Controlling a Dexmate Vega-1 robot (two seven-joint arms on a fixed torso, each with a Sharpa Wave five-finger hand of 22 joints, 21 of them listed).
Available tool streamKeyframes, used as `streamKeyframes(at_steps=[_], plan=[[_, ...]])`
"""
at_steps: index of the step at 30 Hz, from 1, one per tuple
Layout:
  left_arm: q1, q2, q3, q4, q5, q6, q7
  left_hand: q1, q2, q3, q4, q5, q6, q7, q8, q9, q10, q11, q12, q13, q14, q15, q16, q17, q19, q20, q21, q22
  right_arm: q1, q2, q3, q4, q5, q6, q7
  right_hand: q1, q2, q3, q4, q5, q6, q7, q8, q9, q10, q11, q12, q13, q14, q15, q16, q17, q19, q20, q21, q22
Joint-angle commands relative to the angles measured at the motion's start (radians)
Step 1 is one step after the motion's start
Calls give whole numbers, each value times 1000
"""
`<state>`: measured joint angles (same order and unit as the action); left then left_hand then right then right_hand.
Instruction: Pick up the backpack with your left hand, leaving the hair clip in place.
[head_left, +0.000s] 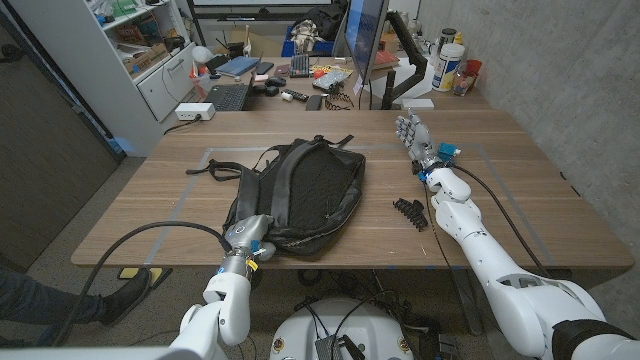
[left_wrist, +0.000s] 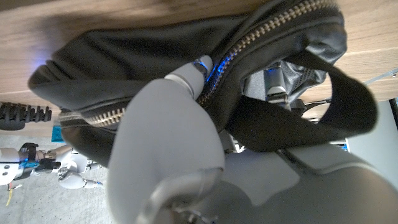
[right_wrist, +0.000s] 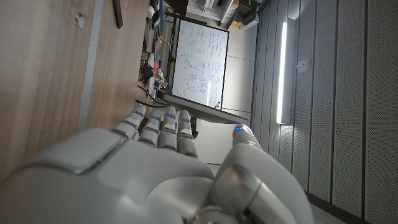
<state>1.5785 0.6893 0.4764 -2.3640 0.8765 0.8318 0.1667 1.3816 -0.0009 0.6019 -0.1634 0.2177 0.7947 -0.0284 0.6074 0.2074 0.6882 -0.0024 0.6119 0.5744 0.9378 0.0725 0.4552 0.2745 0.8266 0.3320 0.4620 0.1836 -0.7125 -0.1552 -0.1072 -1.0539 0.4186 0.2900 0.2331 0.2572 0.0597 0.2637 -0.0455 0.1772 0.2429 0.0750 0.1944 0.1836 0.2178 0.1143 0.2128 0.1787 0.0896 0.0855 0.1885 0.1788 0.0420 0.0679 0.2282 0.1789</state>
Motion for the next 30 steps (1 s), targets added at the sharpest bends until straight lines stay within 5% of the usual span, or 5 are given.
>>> streamKeyframes(at_steps=[1,5,9,30], plan=[[27,-72,-58,18,19,-72,122,26,26,-4,4,9,254,91,11,86,100,-105,6,42,207,-250,4,140,379,-393,-3,-3,3,0,2,-3,4,10,8,-10,-1,-3,-2,8,3,-4,-1,4,1,-8,-3,6,2,3,0,5,0,6,-1,6],[44,-120,-80,56,-1,-150,259,25,24,-5,6,11,252,91,14,90,95,-109,4,53,206,-248,4,152,360,-392,-9,-3,0,2,5,-12,14,9,17,-10,0,-3,-2,7,2,-4,-2,4,1,-9,-3,6,2,-2,0,6,6,25,-1,6],[51,-142,-96,66,-15,-190,305,25,23,-6,8,13,255,90,16,89,95,-111,5,62,199,-242,0,160,353,-391,-11,-3,-5,0,2,-27,11,6,16,-9,-2,-4,-4,8,3,-2,-1,4,1,-4,-3,6,3,0,0,5,16,-2,1,5],[53,-175,-161,25,-44,-254,273,22,17,-6,9,26,256,93,20,87,98,-106,7,90,215,-247,-1,184,356,-397,-6,-3,-13,3,4,-41,10,20,10,-8,-1,-4,-6,8,5,1,0,4,2,-4,-2,6,6,0,0,5,23,-1,0,5]])
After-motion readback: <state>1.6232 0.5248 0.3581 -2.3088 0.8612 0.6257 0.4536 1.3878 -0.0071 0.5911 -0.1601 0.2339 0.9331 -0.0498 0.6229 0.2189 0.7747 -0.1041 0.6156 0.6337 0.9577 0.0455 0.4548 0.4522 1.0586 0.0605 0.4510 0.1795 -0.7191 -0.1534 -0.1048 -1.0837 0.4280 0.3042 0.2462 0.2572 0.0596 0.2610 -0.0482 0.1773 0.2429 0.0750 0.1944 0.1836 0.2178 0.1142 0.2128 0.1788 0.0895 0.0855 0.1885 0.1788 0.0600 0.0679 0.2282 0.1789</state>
